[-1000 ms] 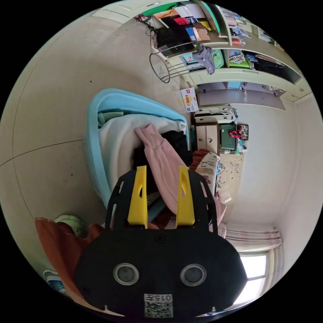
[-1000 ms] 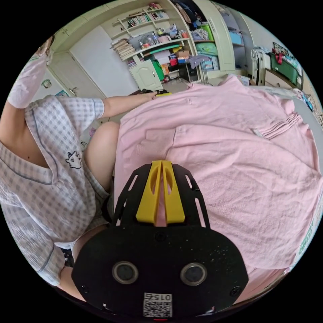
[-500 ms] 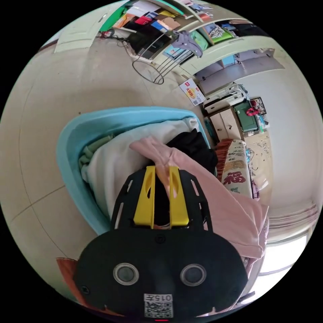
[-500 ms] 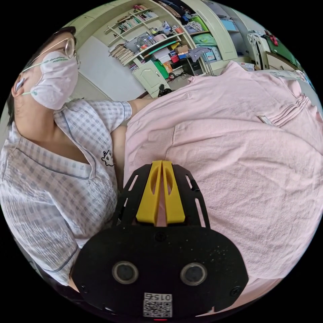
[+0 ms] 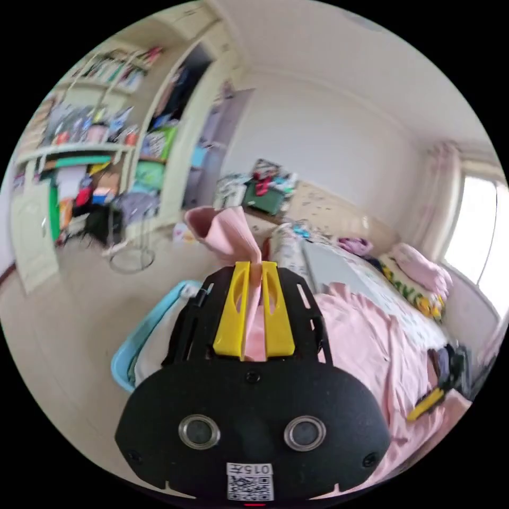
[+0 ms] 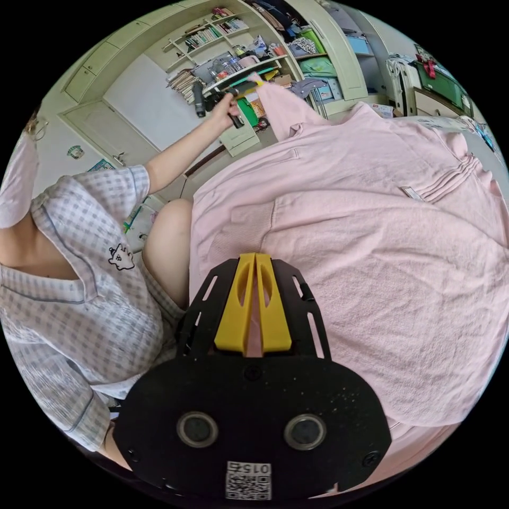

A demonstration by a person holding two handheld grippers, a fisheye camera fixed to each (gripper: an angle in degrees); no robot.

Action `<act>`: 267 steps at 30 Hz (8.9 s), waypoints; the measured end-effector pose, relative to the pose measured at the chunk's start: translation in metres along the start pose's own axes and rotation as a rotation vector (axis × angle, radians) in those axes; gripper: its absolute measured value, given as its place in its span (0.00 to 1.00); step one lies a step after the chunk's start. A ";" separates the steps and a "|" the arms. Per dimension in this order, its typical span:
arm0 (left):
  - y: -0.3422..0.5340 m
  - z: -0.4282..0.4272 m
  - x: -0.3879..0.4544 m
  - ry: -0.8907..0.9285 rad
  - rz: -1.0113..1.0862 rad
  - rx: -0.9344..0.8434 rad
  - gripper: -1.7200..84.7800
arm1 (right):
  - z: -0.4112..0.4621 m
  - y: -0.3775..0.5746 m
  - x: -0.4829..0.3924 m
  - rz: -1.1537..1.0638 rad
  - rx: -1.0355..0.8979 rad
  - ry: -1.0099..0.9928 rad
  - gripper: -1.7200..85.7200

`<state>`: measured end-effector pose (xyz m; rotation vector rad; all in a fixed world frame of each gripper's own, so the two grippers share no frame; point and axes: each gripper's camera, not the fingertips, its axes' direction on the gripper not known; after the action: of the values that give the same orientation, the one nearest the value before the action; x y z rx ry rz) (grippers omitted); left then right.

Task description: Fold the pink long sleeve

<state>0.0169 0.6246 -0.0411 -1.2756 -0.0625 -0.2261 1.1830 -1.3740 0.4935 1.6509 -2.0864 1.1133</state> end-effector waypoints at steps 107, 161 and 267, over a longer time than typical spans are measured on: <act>0.107 0.123 0.031 0.240 -0.202 -0.552 0.06 | 0.174 -0.376 -0.019 0.325 -0.120 0.706 0.11; 0.312 0.042 0.423 0.971 1.013 -0.890 0.02 | -0.023 0.068 -0.054 0.443 -0.093 0.519 0.06; 0.071 0.385 0.370 0.258 0.525 -0.738 0.15 | -0.109 -0.054 0.244 0.636 0.211 0.589 0.10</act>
<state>0.4231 0.9611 0.0686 -1.9274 0.6232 0.0564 1.1263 -1.4763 0.7397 0.5631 -2.1507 1.7854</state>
